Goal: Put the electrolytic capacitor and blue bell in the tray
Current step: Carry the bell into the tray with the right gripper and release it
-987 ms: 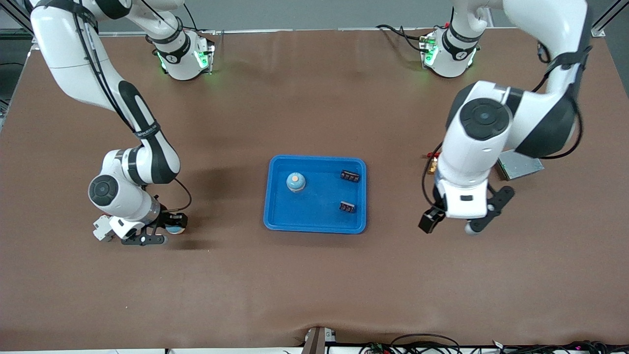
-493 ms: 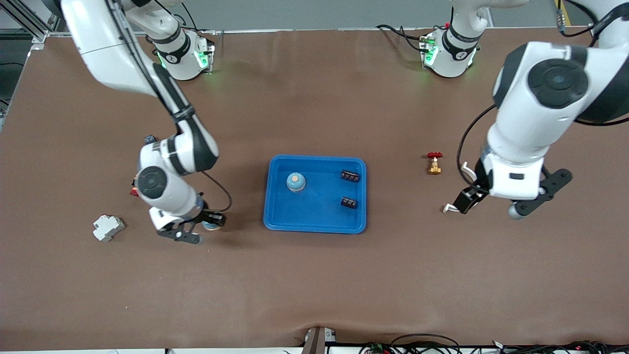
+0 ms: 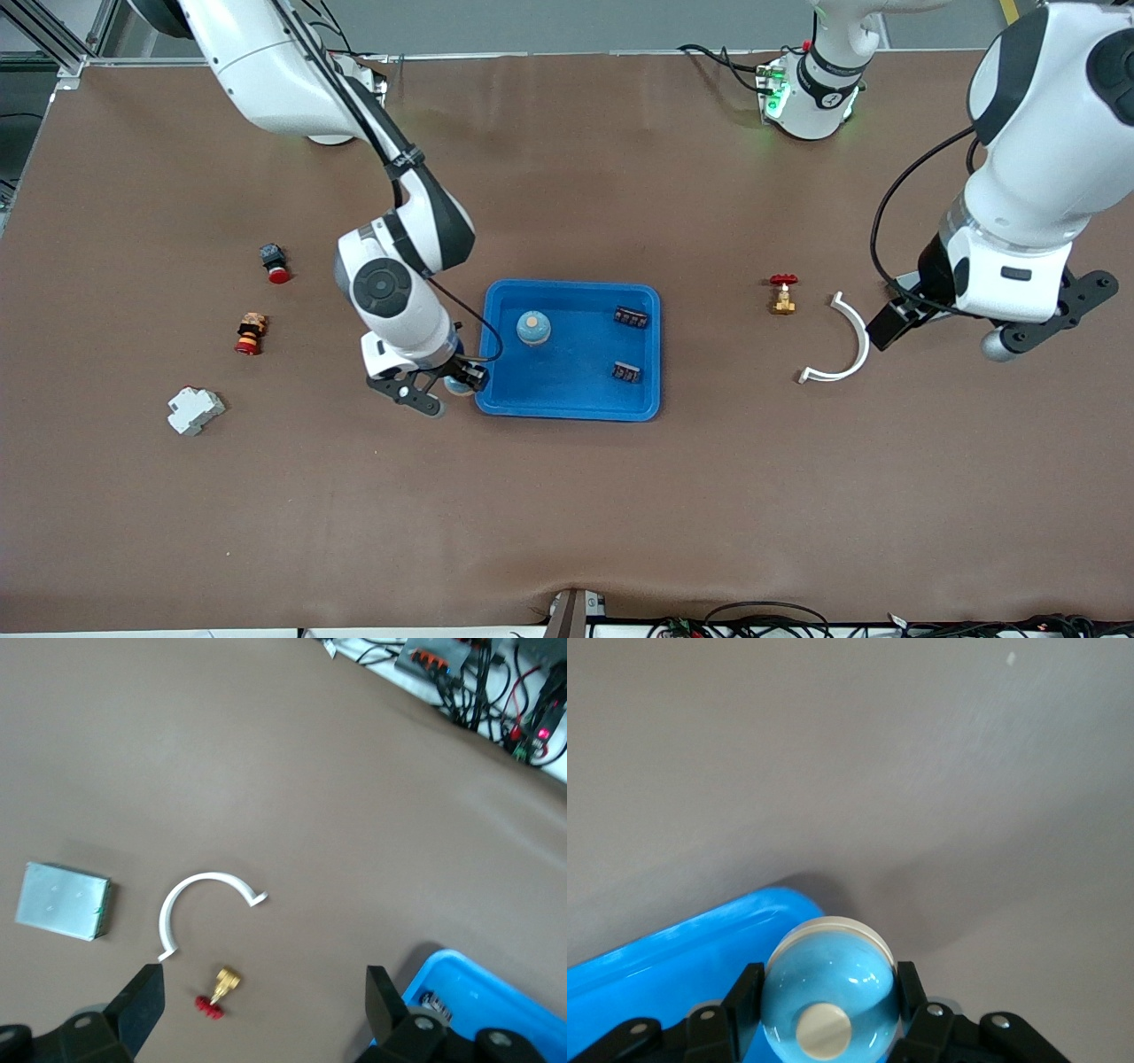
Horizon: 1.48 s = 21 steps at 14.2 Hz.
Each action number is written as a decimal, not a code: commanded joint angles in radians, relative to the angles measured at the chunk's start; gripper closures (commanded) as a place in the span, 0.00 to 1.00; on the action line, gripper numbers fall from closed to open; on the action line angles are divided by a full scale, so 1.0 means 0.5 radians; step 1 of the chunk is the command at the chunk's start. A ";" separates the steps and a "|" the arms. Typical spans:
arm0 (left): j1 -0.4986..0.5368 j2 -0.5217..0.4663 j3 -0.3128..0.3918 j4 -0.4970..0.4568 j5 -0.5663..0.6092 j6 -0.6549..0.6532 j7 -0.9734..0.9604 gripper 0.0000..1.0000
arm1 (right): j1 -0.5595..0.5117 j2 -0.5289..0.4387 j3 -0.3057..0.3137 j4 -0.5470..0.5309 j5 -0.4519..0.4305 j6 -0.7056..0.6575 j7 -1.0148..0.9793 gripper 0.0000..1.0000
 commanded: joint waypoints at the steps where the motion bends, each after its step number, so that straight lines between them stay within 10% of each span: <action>1: 0.066 -0.154 0.001 -0.071 -0.053 -0.148 0.215 0.00 | 0.098 0.176 -0.021 0.167 -0.022 -0.018 0.238 1.00; 9: 0.137 -0.339 0.176 -0.068 -0.218 -0.568 1.090 0.00 | 0.245 0.446 -0.036 0.434 -0.037 -0.002 0.520 1.00; 17: 0.118 -0.471 0.243 -0.157 -0.218 -0.612 1.183 0.00 | 0.276 0.483 -0.043 0.459 -0.068 0.007 0.554 1.00; 19: 0.118 -0.495 0.246 -0.163 -0.221 -0.606 1.183 0.00 | 0.279 0.483 -0.043 0.456 -0.096 0.019 0.570 0.00; 21: 0.091 -0.526 0.259 -0.172 -0.218 -0.606 1.189 0.00 | 0.279 0.480 -0.043 0.453 -0.163 0.019 0.573 0.00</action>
